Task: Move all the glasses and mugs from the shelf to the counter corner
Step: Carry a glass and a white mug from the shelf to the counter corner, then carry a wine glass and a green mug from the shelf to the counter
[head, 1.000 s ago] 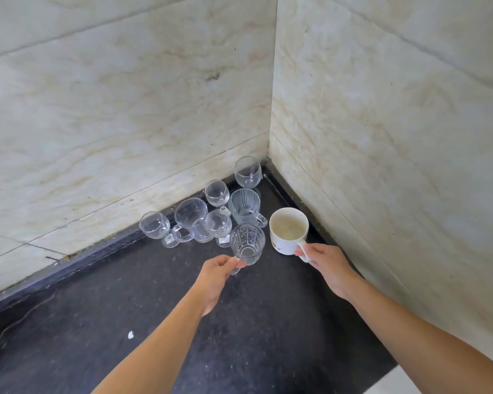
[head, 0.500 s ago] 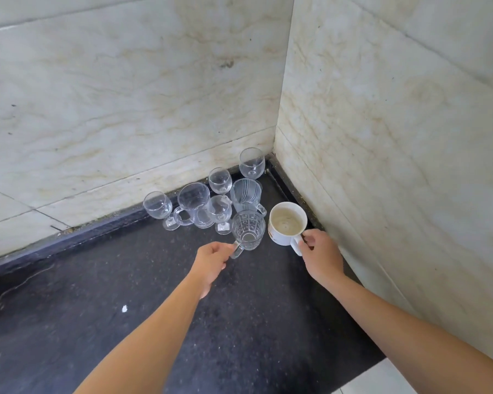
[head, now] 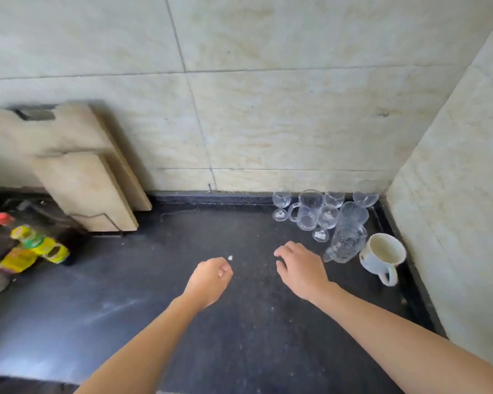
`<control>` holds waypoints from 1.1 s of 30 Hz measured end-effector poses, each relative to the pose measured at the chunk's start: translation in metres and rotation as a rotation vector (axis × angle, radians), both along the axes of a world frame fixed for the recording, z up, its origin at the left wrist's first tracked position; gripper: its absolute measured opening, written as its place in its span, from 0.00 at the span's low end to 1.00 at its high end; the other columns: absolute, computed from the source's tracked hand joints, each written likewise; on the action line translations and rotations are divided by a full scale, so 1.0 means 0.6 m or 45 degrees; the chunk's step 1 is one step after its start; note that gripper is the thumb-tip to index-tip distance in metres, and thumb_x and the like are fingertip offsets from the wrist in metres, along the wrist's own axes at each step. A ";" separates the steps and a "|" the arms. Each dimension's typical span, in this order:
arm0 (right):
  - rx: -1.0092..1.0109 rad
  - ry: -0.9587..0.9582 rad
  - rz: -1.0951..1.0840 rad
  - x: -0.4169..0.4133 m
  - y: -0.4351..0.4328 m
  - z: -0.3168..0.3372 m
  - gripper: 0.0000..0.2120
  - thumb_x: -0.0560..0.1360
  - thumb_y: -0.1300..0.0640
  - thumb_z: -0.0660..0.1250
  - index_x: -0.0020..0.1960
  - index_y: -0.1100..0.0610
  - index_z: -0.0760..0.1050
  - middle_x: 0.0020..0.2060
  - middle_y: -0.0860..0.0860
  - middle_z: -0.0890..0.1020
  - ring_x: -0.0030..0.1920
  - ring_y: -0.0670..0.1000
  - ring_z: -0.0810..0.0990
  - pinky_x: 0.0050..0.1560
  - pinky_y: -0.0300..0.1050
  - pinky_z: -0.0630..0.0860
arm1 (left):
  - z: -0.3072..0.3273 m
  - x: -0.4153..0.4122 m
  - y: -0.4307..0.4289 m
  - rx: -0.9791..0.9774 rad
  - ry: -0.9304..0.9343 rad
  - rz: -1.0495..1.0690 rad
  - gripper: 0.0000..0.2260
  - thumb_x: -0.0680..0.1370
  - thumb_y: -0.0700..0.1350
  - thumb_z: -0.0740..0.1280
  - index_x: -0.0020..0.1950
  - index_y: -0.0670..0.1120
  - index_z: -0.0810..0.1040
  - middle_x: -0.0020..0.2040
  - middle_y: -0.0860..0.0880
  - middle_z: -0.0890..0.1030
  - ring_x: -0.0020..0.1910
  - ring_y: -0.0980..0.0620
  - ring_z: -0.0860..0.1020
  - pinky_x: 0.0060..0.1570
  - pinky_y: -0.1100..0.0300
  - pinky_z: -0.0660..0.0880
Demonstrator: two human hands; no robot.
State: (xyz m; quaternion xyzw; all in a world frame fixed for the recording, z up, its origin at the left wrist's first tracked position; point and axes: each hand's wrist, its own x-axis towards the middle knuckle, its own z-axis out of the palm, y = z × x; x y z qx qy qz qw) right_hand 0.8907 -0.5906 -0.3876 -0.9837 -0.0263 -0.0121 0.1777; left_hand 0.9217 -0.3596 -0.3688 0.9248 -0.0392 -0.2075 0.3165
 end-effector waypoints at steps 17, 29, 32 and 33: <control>-0.025 -0.162 1.235 -0.327 0.772 0.133 0.13 0.78 0.53 0.57 0.60 0.52 0.73 0.57 0.51 0.76 0.60 0.54 0.73 0.52 0.48 0.70 | 0.158 -0.702 0.660 0.560 -0.211 0.817 0.09 0.76 0.47 0.59 0.48 0.48 0.78 0.49 0.50 0.81 0.50 0.47 0.79 0.49 0.53 0.76; -0.035 -0.362 2.018 -0.663 1.249 0.201 0.15 0.77 0.51 0.61 0.63 0.53 0.74 0.57 0.52 0.78 0.56 0.55 0.78 0.54 0.50 0.75 | 0.193 -1.127 0.918 0.687 -0.097 1.610 0.07 0.76 0.51 0.62 0.47 0.51 0.78 0.49 0.50 0.81 0.50 0.48 0.79 0.48 0.55 0.75; 0.032 -0.388 2.180 -0.731 1.370 0.212 0.14 0.77 0.54 0.59 0.61 0.54 0.74 0.56 0.52 0.78 0.56 0.56 0.77 0.51 0.51 0.76 | 0.212 -1.198 0.994 0.705 -0.094 1.771 0.07 0.76 0.50 0.63 0.48 0.49 0.78 0.49 0.48 0.82 0.50 0.48 0.79 0.51 0.53 0.76; 0.052 -0.389 2.225 -0.753 1.410 0.219 0.14 0.77 0.54 0.59 0.61 0.54 0.74 0.55 0.53 0.77 0.56 0.56 0.76 0.50 0.51 0.76 | 0.219 -1.221 1.016 0.710 -0.089 1.826 0.07 0.76 0.49 0.63 0.48 0.48 0.78 0.49 0.48 0.82 0.50 0.48 0.79 0.51 0.53 0.76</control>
